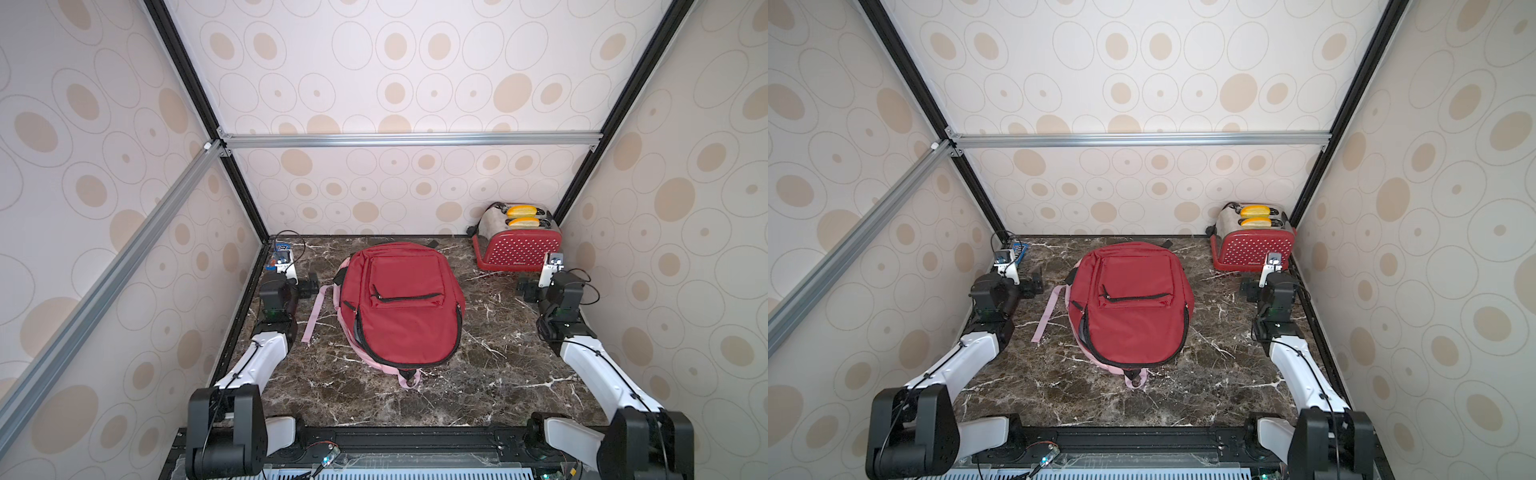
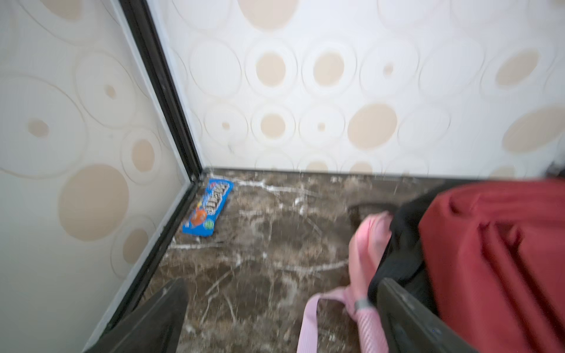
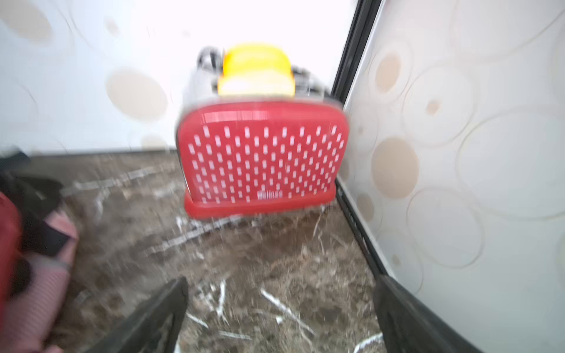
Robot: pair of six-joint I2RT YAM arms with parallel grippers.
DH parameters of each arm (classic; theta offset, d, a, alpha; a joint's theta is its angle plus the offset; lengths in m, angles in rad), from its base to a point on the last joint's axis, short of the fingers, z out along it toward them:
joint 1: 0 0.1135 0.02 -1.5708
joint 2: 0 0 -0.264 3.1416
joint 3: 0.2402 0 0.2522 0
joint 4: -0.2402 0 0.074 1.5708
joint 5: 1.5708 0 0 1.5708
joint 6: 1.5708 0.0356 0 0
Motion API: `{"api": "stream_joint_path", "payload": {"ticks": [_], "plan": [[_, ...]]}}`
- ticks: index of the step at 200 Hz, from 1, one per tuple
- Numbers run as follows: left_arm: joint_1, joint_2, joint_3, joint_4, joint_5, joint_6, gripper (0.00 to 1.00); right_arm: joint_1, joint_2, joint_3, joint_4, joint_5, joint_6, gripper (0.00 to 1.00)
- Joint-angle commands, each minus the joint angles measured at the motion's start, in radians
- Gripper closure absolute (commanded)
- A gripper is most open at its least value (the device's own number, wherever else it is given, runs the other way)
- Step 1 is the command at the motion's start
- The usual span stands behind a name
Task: Zip up the backpack
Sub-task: Zip the zipper on the backpack.
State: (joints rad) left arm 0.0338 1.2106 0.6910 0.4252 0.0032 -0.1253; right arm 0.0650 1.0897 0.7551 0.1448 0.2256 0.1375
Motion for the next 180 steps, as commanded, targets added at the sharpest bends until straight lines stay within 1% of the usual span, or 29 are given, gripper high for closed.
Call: {"api": "stream_joint_path", "payload": {"ticks": [1, 10, 16, 24, 35, 41, 50, 63, 66, 68, 74, 85, 91, 96, 108, 117, 123, 135, 142, 148, 160, 170, 180], "plan": [[-0.077, -0.089, 0.078, -0.14, -0.207, -0.169, 0.01, 0.073, -0.108, 0.094, -0.362, 0.095, 0.092, 0.0], [-0.097, -0.124, 0.108, -0.185, -0.219, -0.195, 0.01, 0.099, -0.16, 0.133, -0.433, 0.118, 0.107, 0.0], [-0.104, -0.149, 0.136, -0.24, -0.228, -0.206, 0.01, 0.105, -0.195, 0.168, -0.493, 0.121, 0.141, 0.0], [-0.11, -0.175, 0.175, -0.327, -0.268, -0.221, 0.01, 0.105, -0.243, 0.214, -0.582, 0.118, 0.189, 0.0], [-0.11, -0.204, 0.237, -0.462, -0.334, -0.289, 0.01, 0.105, -0.297, 0.245, -0.643, 0.087, 0.245, 0.0], [-0.11, -0.216, 0.269, -0.522, -0.348, -0.307, 0.01, 0.105, -0.312, 0.275, -0.702, 0.061, 0.276, 0.0], [-0.11, -0.229, 0.326, -0.624, -0.351, -0.343, 0.01, 0.104, -0.299, 0.356, -0.844, 0.008, 0.323, 0.0], [-0.111, -0.224, 0.441, -0.803, -0.343, -0.44, 0.01, 0.105, -0.221, 0.53, -1.077, -0.099, 0.32, 0.0], [-0.112, -0.218, 0.455, -0.845, -0.33, -0.452, 0.01, 0.105, -0.201, 0.559, -1.126, -0.127, 0.314, 0.0], [-0.112, -0.216, 0.492, -0.874, -0.316, -0.459, 0.01, 0.105, -0.188, 0.582, -1.155, -0.147, 0.31, 0.0], [-0.112, -0.2, 0.546, -0.952, -0.26, -0.456, 0.01, 0.105, -0.159, 0.621, -1.212, -0.194, 0.301, 0.0], [-0.113, -0.178, 0.646, -1.063, -0.139, -0.439, 0.01, 0.105, -0.148, 0.638, -1.246, -0.248, 0.291, 0.0], [-0.121, -0.171, 0.683, -1.125, -0.121, -0.458, 0.01, 0.109, -0.157, 0.64, -1.248, -0.269, 0.279, 0.0], [-0.129, -0.172, 0.71, -1.184, -0.119, -0.469, 0.01, 0.114, -0.165, 0.653, -1.265, -0.261, 0.276, 0.0], [-0.155, -0.185, 0.745, -1.309, -0.148, -0.5, 0.01, 0.119, -0.171, 0.7, -1.328, -0.188, 0.316, 0.0], [-0.176, -0.193, 0.765, -1.394, -0.154, -0.536, 0.01, 0.119, -0.162, 0.736, -1.369, -0.158, 0.324, 0.0], [-0.187, -0.192, 0.787, -1.461, -0.155, -0.553, 0.01, 0.119, -0.159, 0.753, -1.372, -0.169, 0.318, 0.0], [-0.236, -0.194, 0.811, -1.572, -0.203, -0.578, 0.01, 0.12, -0.149, 0.779, -1.381, -0.192, 0.321, 0.0], [-0.28, -0.194, 0.817, -1.628, -0.242, -0.597, 0.01, 0.119, -0.14, 0.781, -1.377, -0.243, 0.307, 0.0], [-0.32, -0.194, 0.808, -1.661, -0.264, -0.618, 0.01, 0.121, -0.124, 0.779, -1.38, -0.284, 0.3, 0.0], [-0.369, -0.193, 0.785, -1.693, -0.25, -0.652, 0.01, 0.137, -0.077, 0.767, -1.415, -0.343, 0.301, 0.0], [-0.422, -0.198, 0.754, -1.678, -0.258, -0.687, 0.01, 0.146, -0.04, 0.745, -1.435, -0.385, 0.3, 0.0], [-0.477, -0.194, 0.726, -1.641, -0.261, -0.697, 0.01, 0.15, -0.016, 0.727, -1.44, -0.423, 0.294, 0.0]]}}
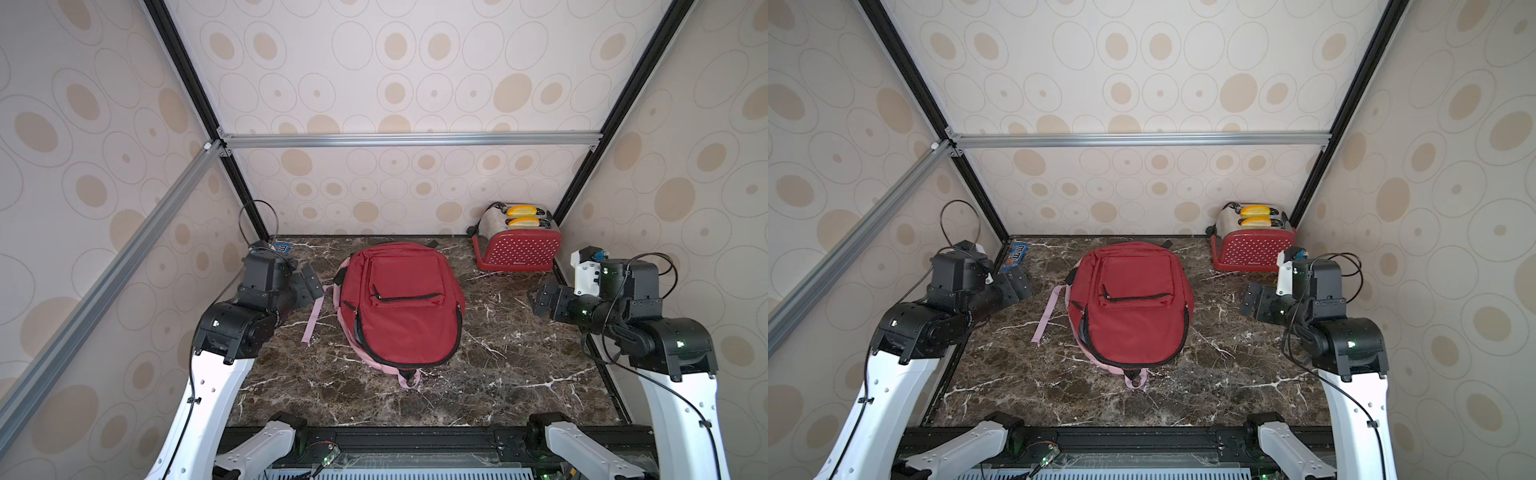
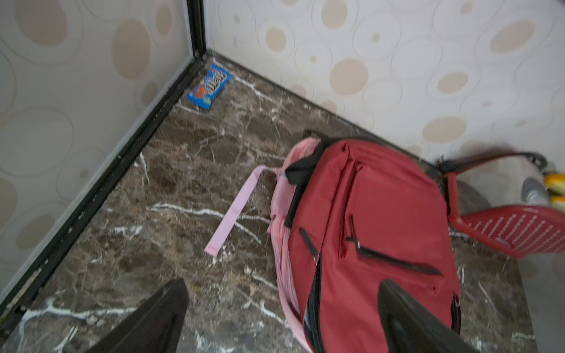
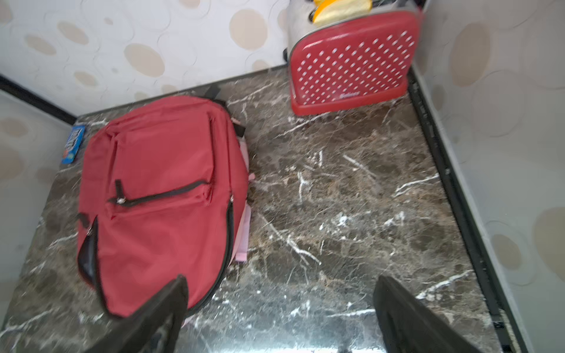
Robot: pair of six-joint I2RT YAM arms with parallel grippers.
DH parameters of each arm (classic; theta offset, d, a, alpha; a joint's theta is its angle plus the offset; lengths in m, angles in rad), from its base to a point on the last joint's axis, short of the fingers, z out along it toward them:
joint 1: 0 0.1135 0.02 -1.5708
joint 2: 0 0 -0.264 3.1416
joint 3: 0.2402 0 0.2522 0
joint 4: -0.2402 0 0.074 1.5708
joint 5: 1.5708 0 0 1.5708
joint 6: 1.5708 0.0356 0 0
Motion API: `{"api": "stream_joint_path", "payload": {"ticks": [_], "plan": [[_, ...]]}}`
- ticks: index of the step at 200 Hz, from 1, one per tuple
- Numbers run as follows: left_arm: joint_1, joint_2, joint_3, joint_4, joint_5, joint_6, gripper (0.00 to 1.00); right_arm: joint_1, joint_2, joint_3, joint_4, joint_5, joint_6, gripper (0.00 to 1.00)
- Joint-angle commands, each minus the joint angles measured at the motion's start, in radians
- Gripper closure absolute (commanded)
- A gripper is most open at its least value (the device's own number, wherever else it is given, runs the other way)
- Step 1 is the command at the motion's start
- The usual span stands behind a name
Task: Zip up the backpack
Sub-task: Zip the zipper on the backpack.
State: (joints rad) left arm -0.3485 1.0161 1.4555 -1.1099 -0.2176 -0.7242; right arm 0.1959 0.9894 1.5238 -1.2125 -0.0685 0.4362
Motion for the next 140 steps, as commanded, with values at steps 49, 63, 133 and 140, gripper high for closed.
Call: {"api": "stream_joint_path", "payload": {"ticks": [49, 63, 133, 140], "plan": [[-0.328, 0.318, 0.107, 0.05, -0.039, -0.039, 0.01, 0.184, 0.234, 0.0, -0.032, -0.102, -0.048, 0.0], [-0.364, 0.361, 0.154, 0.132, -0.002, -0.021, 0.01, 0.222, 0.301, 0.053, -0.014, -0.155, -0.066, 0.0], [-0.424, 0.431, 0.036, 0.004, -0.209, 0.006, 0.01, 0.448, 0.686, 0.381, -0.175, 0.061, -0.021, 0.0], [-0.423, 0.388, 0.008, 0.02, -0.245, 0.015, 0.01, 0.447, 0.659, 0.379, -0.155, 0.092, 0.004, 0.0]]}}
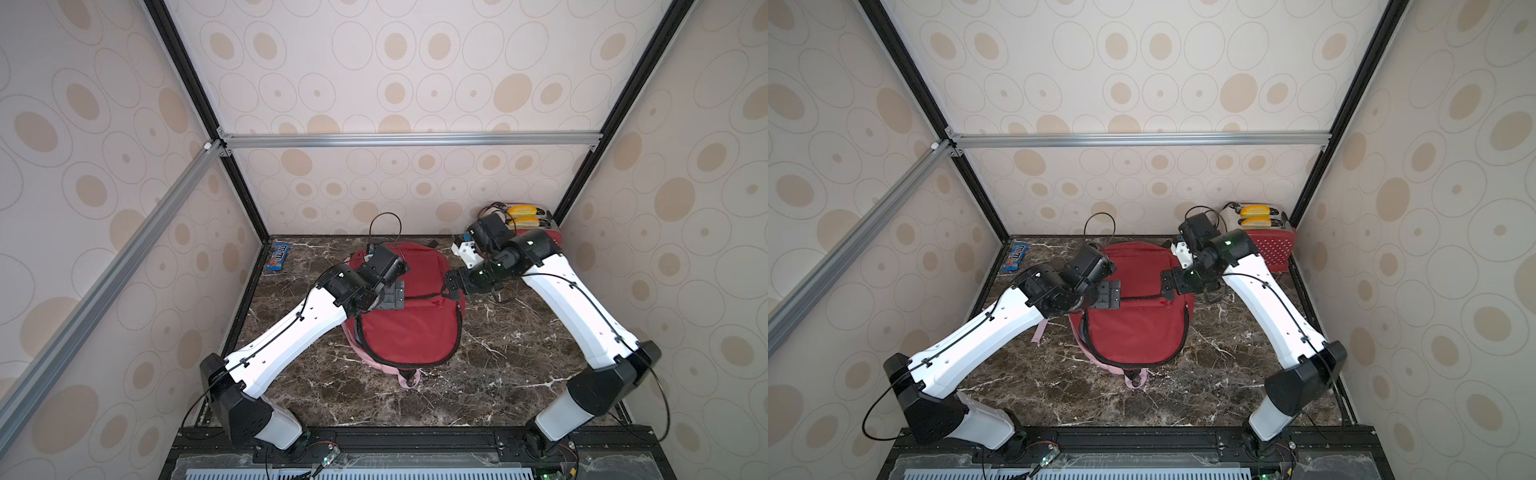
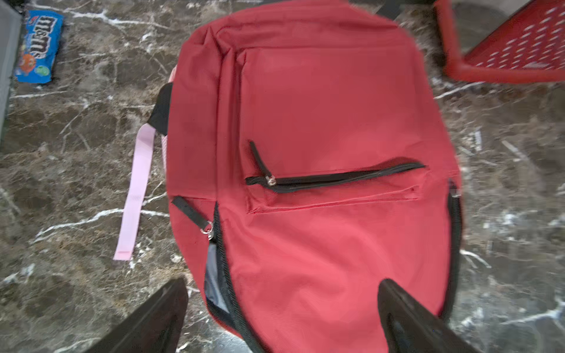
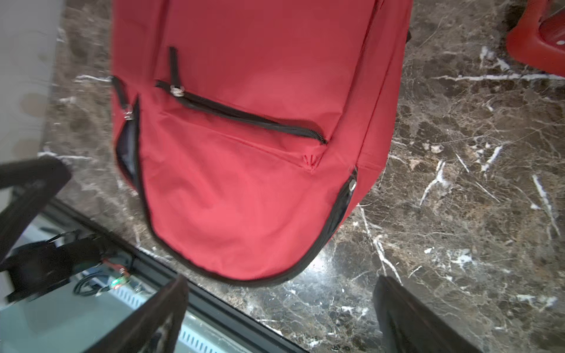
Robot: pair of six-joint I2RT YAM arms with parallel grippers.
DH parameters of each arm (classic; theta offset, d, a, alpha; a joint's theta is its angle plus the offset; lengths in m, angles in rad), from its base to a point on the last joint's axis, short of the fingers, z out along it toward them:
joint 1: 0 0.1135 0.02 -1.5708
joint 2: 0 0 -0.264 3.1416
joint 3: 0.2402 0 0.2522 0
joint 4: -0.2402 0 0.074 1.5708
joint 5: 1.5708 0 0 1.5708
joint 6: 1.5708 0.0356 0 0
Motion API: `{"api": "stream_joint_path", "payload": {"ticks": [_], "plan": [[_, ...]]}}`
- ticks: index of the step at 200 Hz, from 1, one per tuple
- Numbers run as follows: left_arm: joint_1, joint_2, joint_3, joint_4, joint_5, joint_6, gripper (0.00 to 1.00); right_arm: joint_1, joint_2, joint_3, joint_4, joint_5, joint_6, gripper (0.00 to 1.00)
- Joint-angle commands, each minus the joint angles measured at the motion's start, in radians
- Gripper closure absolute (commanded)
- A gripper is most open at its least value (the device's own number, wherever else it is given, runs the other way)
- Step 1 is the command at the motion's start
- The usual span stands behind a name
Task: Zip up the backpack
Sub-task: Zip the zipper on the backpack.
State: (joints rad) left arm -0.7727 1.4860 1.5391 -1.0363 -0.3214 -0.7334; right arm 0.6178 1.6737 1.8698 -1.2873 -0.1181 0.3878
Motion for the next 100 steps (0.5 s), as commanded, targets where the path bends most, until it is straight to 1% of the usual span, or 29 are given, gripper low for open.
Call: {"api": "stream_joint_path", "payload": {"ticks": [1, 11, 22, 29, 35, 47, 50, 54, 66, 74, 80, 88, 100], "plan": [[0.001, -0.088, -0.079, -0.052, -0.149, 0.023, 0.01, 0.025, -0.031, 0.03, -0.078, 0.149, 0.061, 0.0], [0.0, -0.151, -0.107, 0.012, -0.179, 0.073, 0.01, 0.02, -0.073, 0.024, -0.067, 0.203, 0.128, 0.0], [0.008, -0.197, -0.128, 0.09, -0.166, 0.152, 0.01, -0.007, -0.111, 0.028, -0.065, 0.234, 0.184, 0.0], [0.018, -0.202, -0.131, 0.118, -0.154, 0.184, 0.01, -0.037, -0.135, 0.025, -0.077, 0.244, 0.248, 0.0], [0.036, -0.194, -0.132, 0.134, -0.116, 0.204, 0.01, -0.074, -0.156, 0.004, -0.056, 0.175, 0.265, 0.0], [0.094, -0.154, -0.134, 0.169, 0.007, 0.223, 0.01, -0.155, -0.194, -0.079, 0.076, -0.08, 0.234, 0.0], [0.11, -0.144, -0.135, 0.173, 0.042, 0.214, 0.01, -0.163, -0.203, -0.098, 0.101, -0.115, 0.235, 0.0], [0.132, -0.127, -0.137, 0.181, 0.094, 0.197, 0.01, -0.17, -0.212, -0.114, 0.123, -0.133, 0.241, 0.0], [0.189, -0.106, -0.17, 0.236, 0.277, 0.147, 0.01, -0.154, -0.233, -0.147, 0.179, -0.112, 0.228, 0.0], [0.218, -0.124, -0.226, 0.333, 0.405, 0.134, 0.01, -0.144, -0.23, -0.145, 0.176, -0.07, 0.211, 0.0], [0.229, -0.144, -0.263, 0.39, 0.455, 0.123, 0.01, -0.135, -0.223, -0.134, 0.163, -0.035, 0.198, 0.0], [0.236, -0.169, -0.282, 0.433, 0.452, 0.106, 0.01, -0.121, -0.209, -0.116, 0.155, 0.001, 0.161, 0.0], [0.236, -0.19, -0.264, 0.395, 0.367, 0.094, 0.01, -0.072, -0.18, -0.07, 0.136, 0.101, 0.099, 0.0]]}}
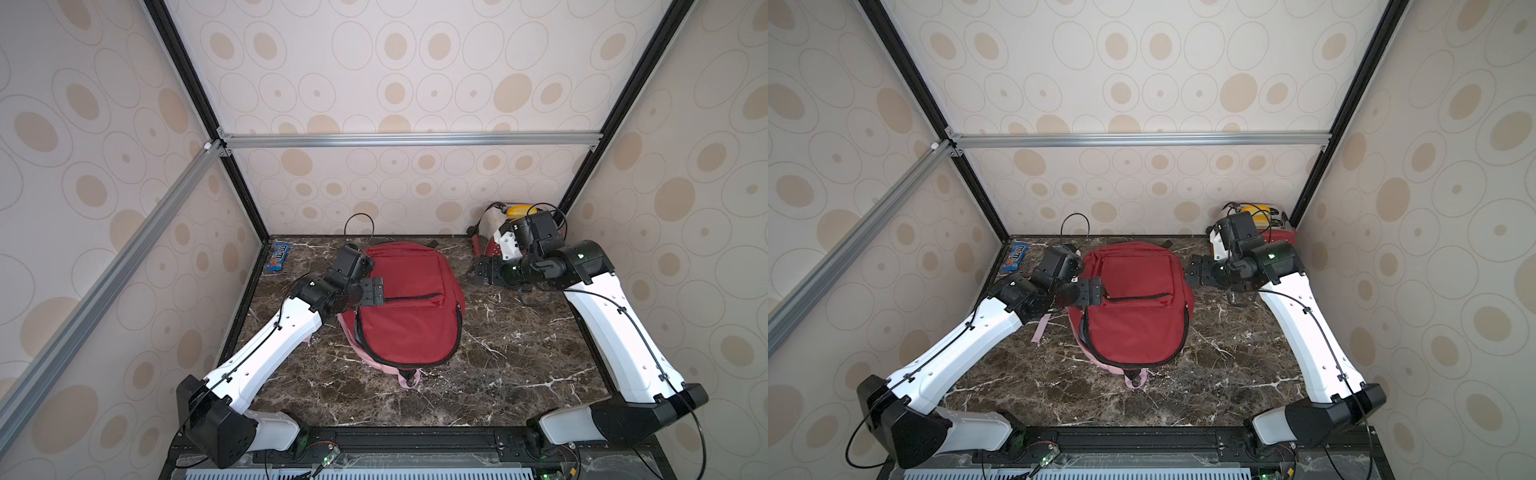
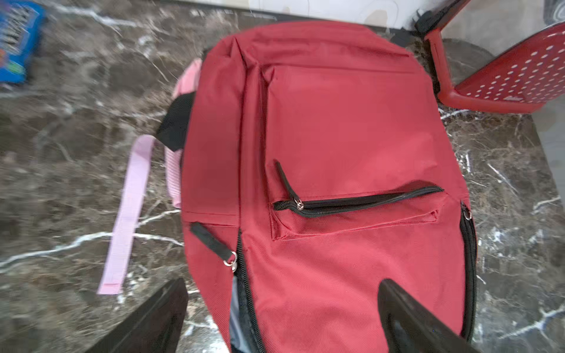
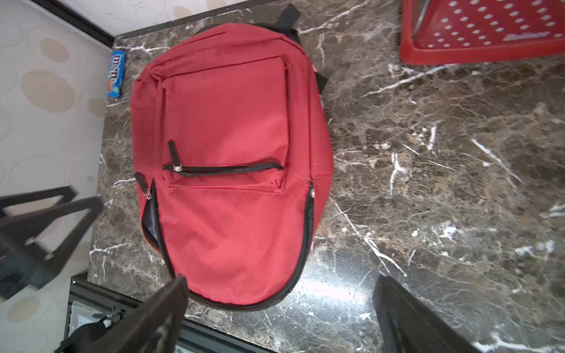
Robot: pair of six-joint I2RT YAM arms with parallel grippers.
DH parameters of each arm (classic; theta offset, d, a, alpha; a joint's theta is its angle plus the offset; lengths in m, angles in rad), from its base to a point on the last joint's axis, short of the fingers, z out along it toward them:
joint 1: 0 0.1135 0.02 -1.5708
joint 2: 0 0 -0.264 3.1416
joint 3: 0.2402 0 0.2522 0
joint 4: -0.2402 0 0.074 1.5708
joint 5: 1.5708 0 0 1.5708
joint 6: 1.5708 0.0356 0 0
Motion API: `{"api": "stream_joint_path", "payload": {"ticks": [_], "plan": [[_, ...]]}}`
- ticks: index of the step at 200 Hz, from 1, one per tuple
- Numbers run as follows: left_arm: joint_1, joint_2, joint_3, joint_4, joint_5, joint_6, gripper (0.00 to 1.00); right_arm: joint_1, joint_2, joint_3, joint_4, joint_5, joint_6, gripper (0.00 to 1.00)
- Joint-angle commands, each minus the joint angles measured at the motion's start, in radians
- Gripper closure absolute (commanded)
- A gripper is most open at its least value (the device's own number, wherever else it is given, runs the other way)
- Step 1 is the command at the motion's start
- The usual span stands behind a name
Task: Zip up the backpack
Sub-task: Zip the zipper on the backpack.
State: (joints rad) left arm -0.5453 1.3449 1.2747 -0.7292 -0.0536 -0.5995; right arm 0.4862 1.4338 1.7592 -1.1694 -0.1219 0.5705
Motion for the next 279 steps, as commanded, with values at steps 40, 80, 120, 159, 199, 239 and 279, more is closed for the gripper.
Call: {"api": "stream_joint_path", "payload": {"ticks": [40, 80, 120, 159, 199, 239, 279], "plan": [[0.011, 0.184, 0.3, -0.224, -0.118, 0.039, 0.01, 0.231, 0.215, 0.178, -0.034, 0.433, -0.223, 0.0], [0.013, 0.232, 0.467, -0.337, -0.271, 0.042, 0.01, 0.221, 0.231, 0.217, -0.05, 0.546, -0.241, 0.0], [0.149, 0.145, 0.332, -0.227, -0.029, 0.008, 0.01, 0.13, 0.36, 0.497, -0.306, 0.541, -0.17, 0.0], [0.318, 0.021, 0.13, -0.145, 0.205, -0.082, 0.01, 0.106, 0.318, 0.545, -0.333, 0.376, -0.18, 0.0], [0.319, -0.114, -0.074, -0.061, 0.291, -0.049, 0.01, 0.046, 0.106, 0.191, -0.164, 0.155, -0.164, 0.02], [0.332, -0.187, -0.211, 0.015, 0.365, -0.056, 0.01, -0.112, -0.038, -0.133, 0.003, -0.194, -0.121, 0.13], [0.349, -0.147, -0.245, 0.115, 0.448, -0.061, 0.01, -0.131, -0.027, -0.234, 0.059, -0.297, -0.13, 0.14]]}}
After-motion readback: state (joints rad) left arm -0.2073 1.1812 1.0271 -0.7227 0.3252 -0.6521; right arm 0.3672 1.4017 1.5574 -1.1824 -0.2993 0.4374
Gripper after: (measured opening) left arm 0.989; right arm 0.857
